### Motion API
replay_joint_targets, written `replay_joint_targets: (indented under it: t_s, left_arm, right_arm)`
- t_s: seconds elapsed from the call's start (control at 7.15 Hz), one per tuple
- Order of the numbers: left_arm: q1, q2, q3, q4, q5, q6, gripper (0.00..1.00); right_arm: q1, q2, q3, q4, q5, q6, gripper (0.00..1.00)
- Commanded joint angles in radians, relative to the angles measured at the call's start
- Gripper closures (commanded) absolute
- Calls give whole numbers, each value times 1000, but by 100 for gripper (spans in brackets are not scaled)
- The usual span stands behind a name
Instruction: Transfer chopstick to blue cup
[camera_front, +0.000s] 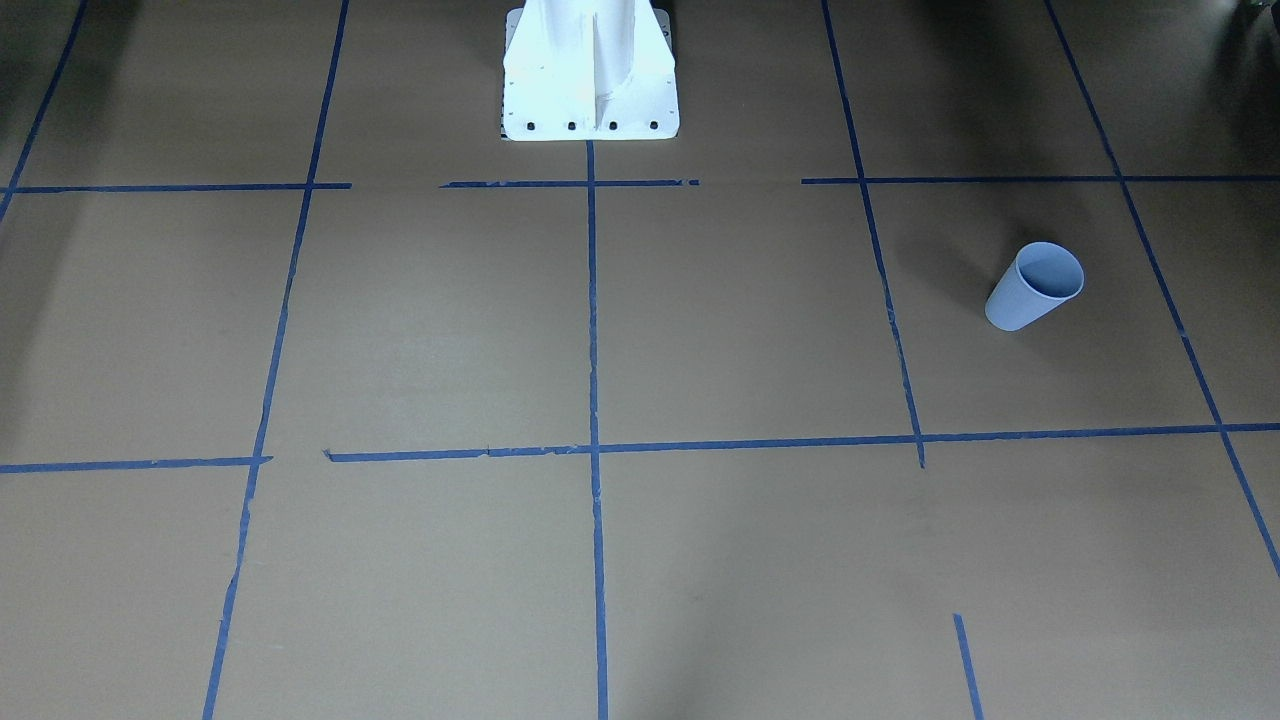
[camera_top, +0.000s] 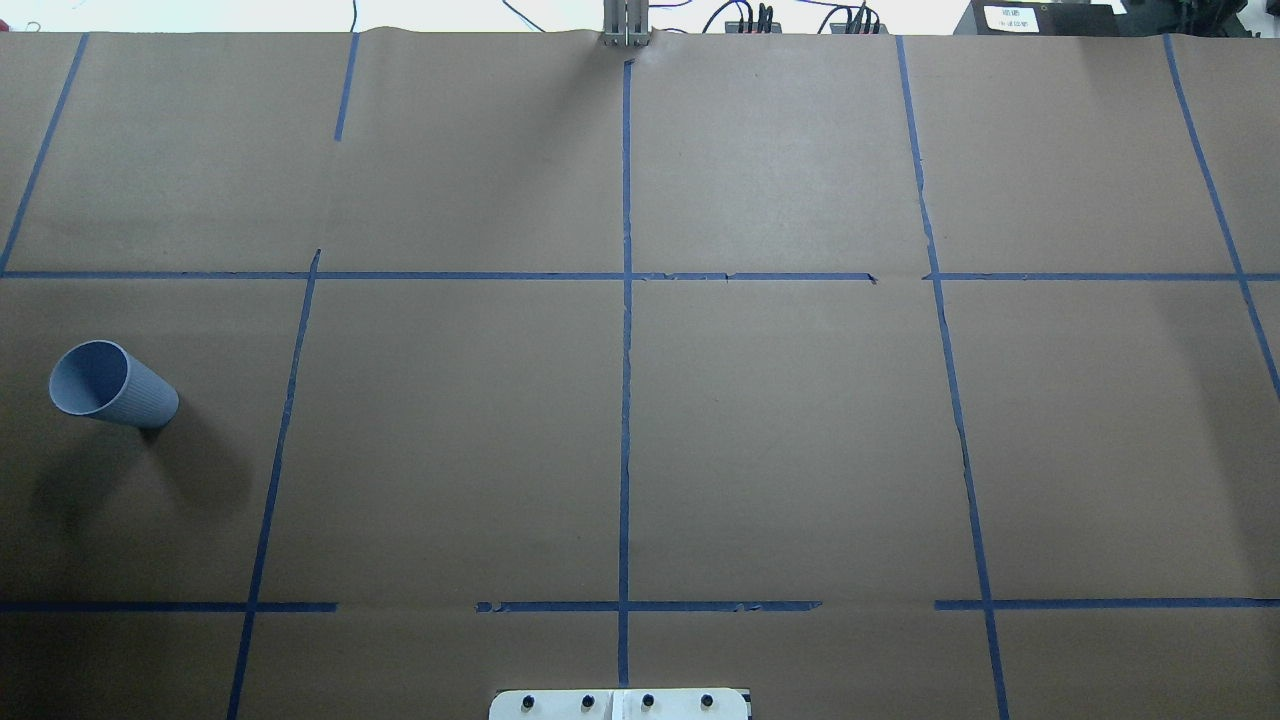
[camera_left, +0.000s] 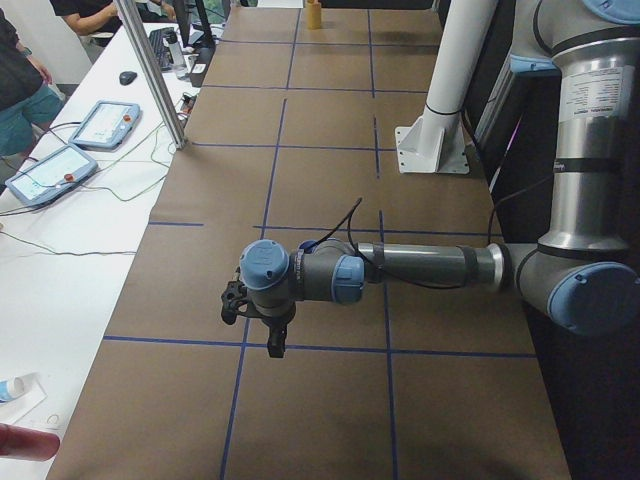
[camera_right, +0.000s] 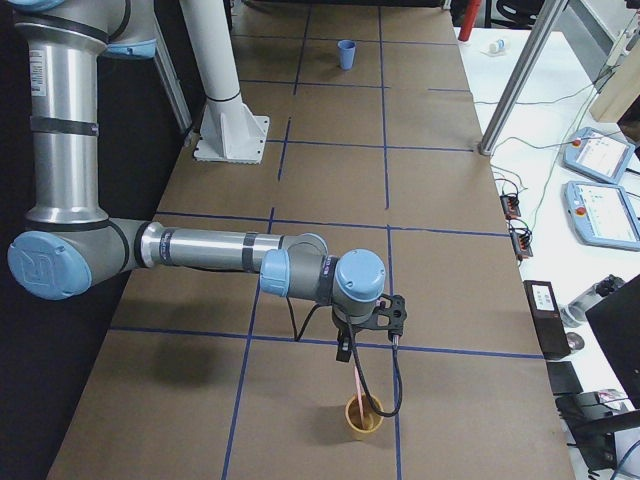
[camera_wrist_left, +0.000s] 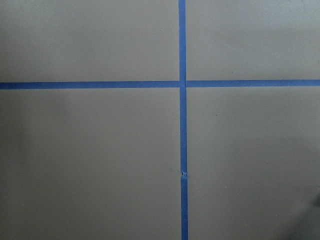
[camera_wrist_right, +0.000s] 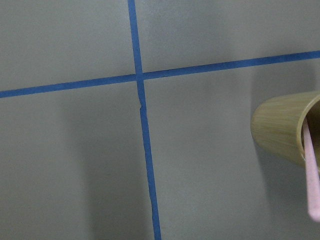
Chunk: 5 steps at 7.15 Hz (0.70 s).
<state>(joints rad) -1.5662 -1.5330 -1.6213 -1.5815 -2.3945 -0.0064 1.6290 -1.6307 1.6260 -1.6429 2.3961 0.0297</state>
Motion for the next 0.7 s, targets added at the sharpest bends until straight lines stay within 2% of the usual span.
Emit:
replay_joint_targets:
  t_s: [0.0,0.56]
  left_arm:
    - [0,-2,1,0,0,-3,0]
    - [2,-1,1,-8,6,-1,0]
  right_arm:
    - [0,11,2,2,-2,-1,0]
    - [0,11,0,0,-2,1,0]
